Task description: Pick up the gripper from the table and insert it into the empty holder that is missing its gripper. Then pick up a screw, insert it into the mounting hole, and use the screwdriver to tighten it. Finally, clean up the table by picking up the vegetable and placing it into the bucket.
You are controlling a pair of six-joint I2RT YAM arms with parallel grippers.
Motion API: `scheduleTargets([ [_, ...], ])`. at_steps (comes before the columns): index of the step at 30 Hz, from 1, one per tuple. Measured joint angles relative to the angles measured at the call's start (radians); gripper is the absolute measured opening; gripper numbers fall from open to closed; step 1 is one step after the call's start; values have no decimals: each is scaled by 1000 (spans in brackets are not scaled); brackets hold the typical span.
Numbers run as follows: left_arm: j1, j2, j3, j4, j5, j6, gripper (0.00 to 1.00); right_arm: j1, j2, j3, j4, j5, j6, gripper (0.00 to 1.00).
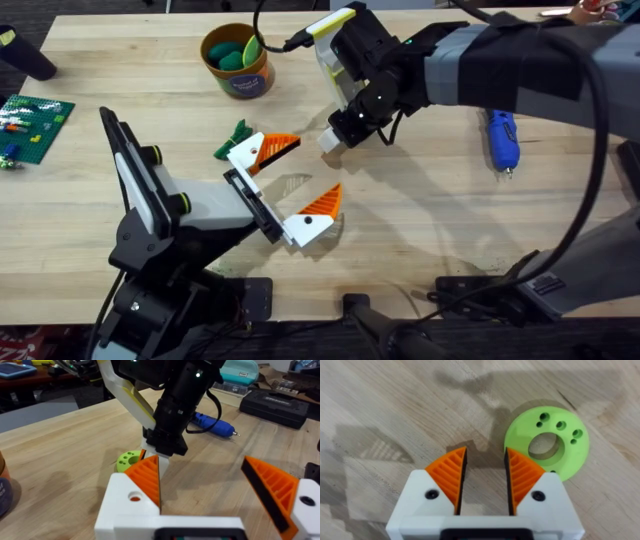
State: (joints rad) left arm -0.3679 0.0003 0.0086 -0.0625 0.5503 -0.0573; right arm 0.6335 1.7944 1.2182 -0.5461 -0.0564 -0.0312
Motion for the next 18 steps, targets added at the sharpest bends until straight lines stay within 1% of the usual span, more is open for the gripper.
scheduleTargets([
  [9,0,1,0,4,0,-3,986,0,2,1,-38,1,1,454],
  [18,0,0,0,4,0,-2,986,0,2,1,-40,0,1,454],
])
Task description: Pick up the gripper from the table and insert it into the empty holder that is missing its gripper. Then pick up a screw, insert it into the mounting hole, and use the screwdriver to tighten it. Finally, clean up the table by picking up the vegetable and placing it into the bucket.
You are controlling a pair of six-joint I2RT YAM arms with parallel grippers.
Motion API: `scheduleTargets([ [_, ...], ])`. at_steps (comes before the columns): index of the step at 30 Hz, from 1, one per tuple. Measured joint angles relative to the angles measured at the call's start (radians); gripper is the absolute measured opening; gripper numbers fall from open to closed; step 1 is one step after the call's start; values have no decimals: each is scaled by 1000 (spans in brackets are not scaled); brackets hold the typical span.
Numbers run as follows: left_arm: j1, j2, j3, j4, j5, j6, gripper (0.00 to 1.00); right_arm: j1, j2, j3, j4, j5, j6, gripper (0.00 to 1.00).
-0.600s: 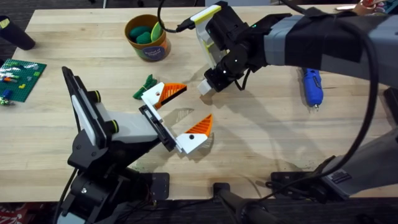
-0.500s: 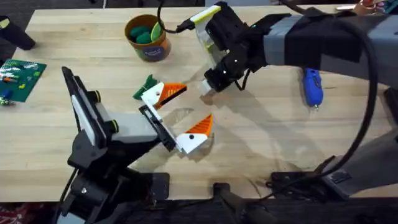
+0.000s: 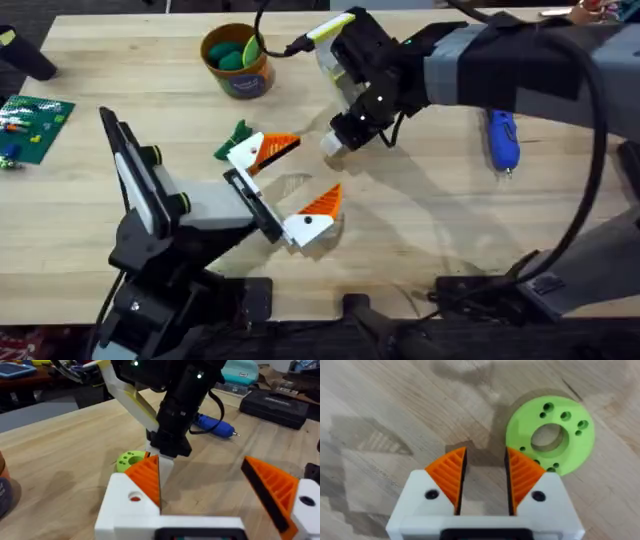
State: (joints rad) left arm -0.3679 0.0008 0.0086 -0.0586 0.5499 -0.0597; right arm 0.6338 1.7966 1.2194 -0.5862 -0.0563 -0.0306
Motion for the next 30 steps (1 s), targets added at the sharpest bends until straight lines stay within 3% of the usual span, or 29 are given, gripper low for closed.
scheduleTargets([
  [9,0,0,0,0,0,0,986,0,-11,0,-19,0,0,454],
  [19,0,0,0,0,0,0,986,0,-118,0,-79,6,0,454],
  [30,0,0,0,0,0,0,986,-2,-119,0,-95,124,0,454],
])
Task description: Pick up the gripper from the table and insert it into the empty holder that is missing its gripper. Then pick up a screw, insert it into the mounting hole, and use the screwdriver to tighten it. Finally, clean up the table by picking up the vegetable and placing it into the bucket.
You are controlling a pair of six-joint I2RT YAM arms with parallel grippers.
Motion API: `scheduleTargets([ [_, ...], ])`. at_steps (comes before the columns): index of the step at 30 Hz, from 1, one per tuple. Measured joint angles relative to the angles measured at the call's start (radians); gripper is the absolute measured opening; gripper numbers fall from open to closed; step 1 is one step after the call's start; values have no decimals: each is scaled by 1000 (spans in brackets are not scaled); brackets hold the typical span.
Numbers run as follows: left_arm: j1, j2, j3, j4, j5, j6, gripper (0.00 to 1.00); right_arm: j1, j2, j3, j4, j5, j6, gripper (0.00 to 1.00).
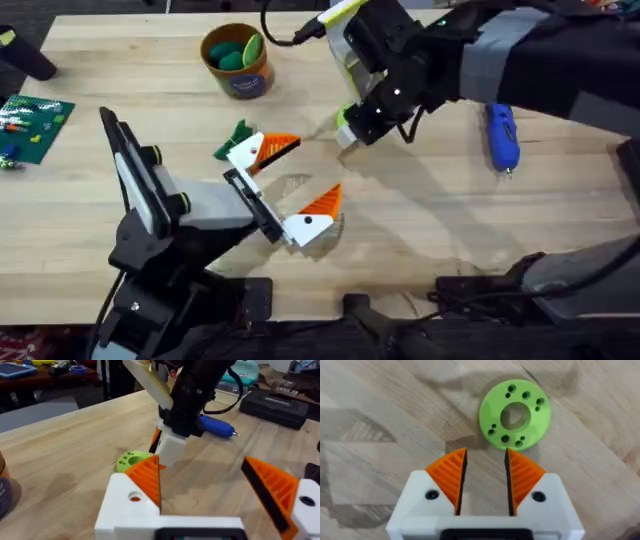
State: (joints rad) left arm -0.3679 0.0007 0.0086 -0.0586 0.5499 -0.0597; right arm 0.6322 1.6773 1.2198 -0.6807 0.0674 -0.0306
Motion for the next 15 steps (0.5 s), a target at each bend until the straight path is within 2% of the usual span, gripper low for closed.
scheduleTargets([
  [11,0,0,0,0,0,0,986,-8,39,0,14,23,0,454],
  [15,0,0,0,0,0,0,986,-43,51,0,21,22,0,454],
])
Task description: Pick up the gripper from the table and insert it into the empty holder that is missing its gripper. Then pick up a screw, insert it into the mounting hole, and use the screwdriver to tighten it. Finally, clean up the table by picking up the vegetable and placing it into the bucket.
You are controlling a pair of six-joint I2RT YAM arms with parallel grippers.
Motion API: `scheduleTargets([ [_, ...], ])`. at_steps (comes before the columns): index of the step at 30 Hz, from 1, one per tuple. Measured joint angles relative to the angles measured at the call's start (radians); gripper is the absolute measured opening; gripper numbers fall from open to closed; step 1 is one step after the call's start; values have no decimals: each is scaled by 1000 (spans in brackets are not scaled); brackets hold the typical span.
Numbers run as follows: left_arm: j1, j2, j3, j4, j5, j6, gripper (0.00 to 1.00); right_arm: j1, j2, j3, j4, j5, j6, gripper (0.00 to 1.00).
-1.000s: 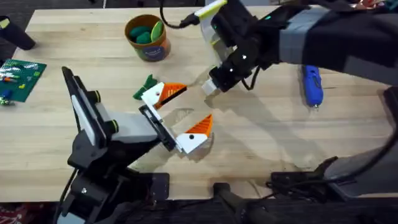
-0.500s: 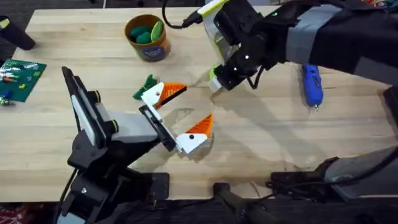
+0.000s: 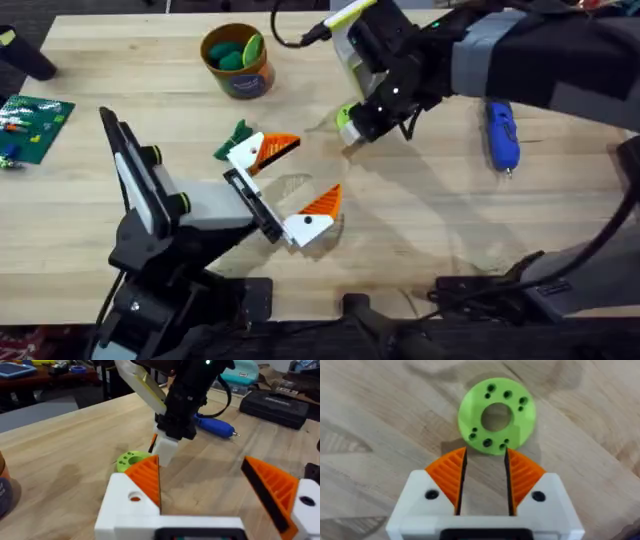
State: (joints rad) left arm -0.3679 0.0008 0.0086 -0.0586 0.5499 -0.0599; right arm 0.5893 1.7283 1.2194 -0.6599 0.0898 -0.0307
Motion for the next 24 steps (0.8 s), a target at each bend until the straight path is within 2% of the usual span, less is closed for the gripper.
scheduleTargets([
  [6,0,0,0,0,0,0,986,-37,0,0,28,0,0,454],
  [24,0,0,0,0,0,0,986,-34,0,0,42,-56,0,454],
])
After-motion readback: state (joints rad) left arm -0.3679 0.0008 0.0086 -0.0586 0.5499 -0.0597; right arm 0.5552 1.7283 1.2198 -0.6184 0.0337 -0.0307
